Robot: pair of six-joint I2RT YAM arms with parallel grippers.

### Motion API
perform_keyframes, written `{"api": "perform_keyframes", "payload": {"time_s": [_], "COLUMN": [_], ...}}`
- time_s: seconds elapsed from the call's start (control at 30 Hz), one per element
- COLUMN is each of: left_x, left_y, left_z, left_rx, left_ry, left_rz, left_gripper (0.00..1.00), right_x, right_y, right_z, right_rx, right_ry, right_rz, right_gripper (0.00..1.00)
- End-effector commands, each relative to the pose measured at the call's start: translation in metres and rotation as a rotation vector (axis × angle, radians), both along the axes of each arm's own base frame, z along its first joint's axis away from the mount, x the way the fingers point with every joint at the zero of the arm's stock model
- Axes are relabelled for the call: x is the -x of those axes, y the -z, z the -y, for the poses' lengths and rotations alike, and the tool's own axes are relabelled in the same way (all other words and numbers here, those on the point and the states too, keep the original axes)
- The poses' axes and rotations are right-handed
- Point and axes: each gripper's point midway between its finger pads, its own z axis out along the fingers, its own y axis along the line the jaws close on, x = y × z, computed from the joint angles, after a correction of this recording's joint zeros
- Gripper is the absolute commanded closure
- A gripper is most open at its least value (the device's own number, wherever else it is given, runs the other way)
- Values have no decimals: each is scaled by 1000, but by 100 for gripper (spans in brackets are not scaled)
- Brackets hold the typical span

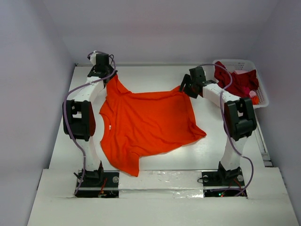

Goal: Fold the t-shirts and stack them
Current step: Flatten out the tshirt

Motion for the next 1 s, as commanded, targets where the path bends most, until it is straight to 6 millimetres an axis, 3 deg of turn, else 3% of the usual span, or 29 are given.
{"api": "perform_keyframes", "payload": {"time_s": [0.0, 0.07, 0.27, 0.3, 0.47, 0.57, 0.67, 0.8, 0.97], "left_x": [-4, -5, -5, -4, 0, 1, 1, 1, 2], "left_y": [-23, -23, -26, -26, -23, -24, -26, -29, -30], "left_z": [3, 3, 4, 4, 10, 10, 10, 10, 9], "left_rx": [2, 0, 5, 7, 10, 10, 11, 8, 3], "left_ry": [8, 10, 14, 14, 26, 28, 28, 28, 26], "left_rz": [54, 54, 60, 60, 52, 53, 57, 59, 60], "left_gripper": [100, 100, 100, 100, 100, 100, 100, 100, 100], "right_x": [8, 9, 0, -3, -32, -49, -58, -57, -50], "right_y": [-7, -11, -38, -33, -50, -44, -35, -27, -15], "right_z": [2, 6, 6, 5, 4, 11, 25, 41, 38], "right_rx": [-1, 18, 18, 24, 48, 117, 207, 293, 282], "right_ry": [1, 6, 6, 9, 23, 59, 101, 138, 125], "right_rz": [24, 26, 77, 66, 100, 69, 34, 6, -34], "right_gripper": [16, 13, 15, 17, 22, 32, 35, 39, 42]}}
